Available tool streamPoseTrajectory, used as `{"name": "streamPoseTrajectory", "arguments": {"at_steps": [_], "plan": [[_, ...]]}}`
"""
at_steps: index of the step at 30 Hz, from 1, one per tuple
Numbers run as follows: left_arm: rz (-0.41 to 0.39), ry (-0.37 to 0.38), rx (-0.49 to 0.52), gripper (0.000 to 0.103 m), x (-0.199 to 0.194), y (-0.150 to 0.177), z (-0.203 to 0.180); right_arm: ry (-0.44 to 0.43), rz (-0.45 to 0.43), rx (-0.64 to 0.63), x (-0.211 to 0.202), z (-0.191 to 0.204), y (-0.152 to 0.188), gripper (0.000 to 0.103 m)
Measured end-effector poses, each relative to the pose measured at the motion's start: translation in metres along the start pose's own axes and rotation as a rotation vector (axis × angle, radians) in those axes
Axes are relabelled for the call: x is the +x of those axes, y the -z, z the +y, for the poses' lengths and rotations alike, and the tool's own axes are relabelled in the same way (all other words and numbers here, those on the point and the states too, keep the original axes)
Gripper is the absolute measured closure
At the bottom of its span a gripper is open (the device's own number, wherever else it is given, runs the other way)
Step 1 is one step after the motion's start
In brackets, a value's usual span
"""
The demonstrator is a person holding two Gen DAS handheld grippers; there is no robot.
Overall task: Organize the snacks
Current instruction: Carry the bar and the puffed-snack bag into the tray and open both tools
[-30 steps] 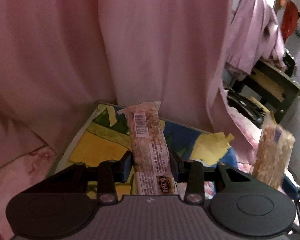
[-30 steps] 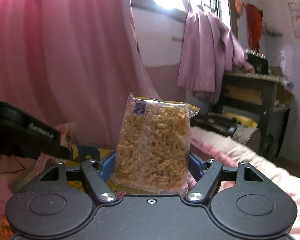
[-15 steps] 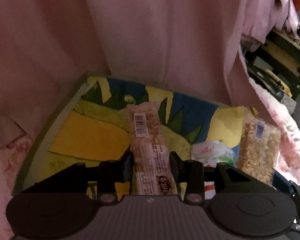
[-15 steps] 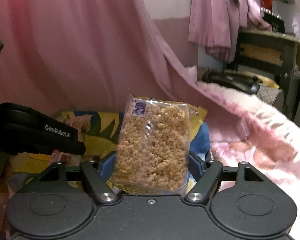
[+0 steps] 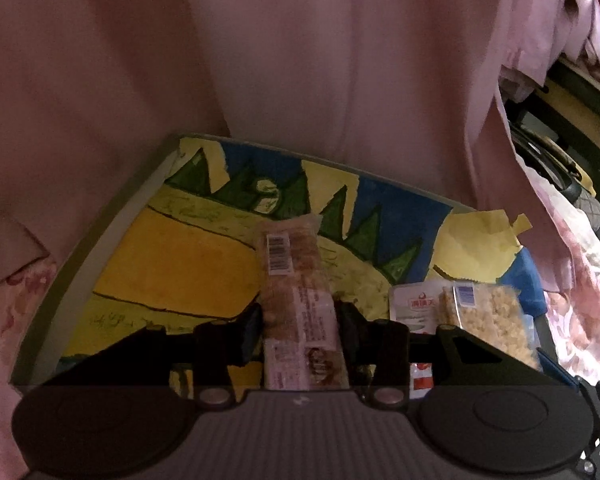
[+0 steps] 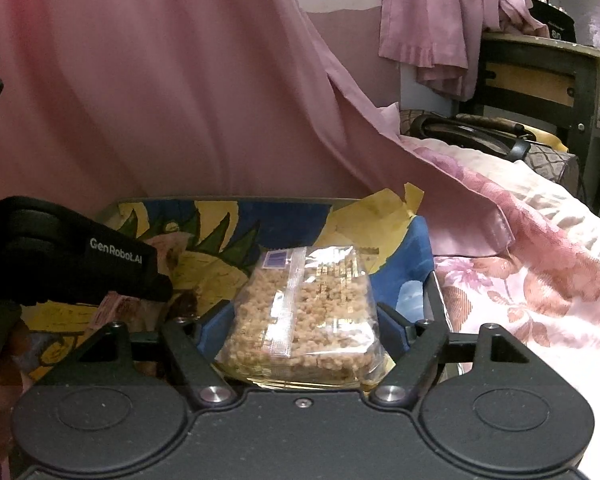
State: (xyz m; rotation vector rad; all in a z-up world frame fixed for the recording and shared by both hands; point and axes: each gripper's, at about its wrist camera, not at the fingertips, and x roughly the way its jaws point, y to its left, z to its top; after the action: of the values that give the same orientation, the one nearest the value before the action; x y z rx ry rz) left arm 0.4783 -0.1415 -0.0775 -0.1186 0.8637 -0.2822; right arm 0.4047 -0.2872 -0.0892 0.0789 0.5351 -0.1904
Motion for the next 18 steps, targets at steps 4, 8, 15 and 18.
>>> {"name": "streamPoseTrajectory", "arguments": {"at_steps": [4, 8, 15, 18], "plan": [[-0.012, 0.023, -0.037, 0.032, -0.010, 0.001, 0.000, 0.001, -0.030, -0.002, -0.009, -0.002, -0.003, 0.012], [-0.066, 0.018, -0.046, 0.019, -0.033, 0.001, -0.004, -0.007, -0.070, 0.018, -0.025, -0.004, -0.007, 0.005], [-0.189, 0.015, -0.070, 0.004, -0.093, 0.005, 0.009, -0.018, -0.153, 0.059, -0.070, -0.013, -0.018, 0.001], [-0.242, 0.006, -0.063, 0.003, -0.120, 0.012, 0.013, -0.018, -0.201, 0.060, -0.095, -0.014, -0.023, 0.001]]}}
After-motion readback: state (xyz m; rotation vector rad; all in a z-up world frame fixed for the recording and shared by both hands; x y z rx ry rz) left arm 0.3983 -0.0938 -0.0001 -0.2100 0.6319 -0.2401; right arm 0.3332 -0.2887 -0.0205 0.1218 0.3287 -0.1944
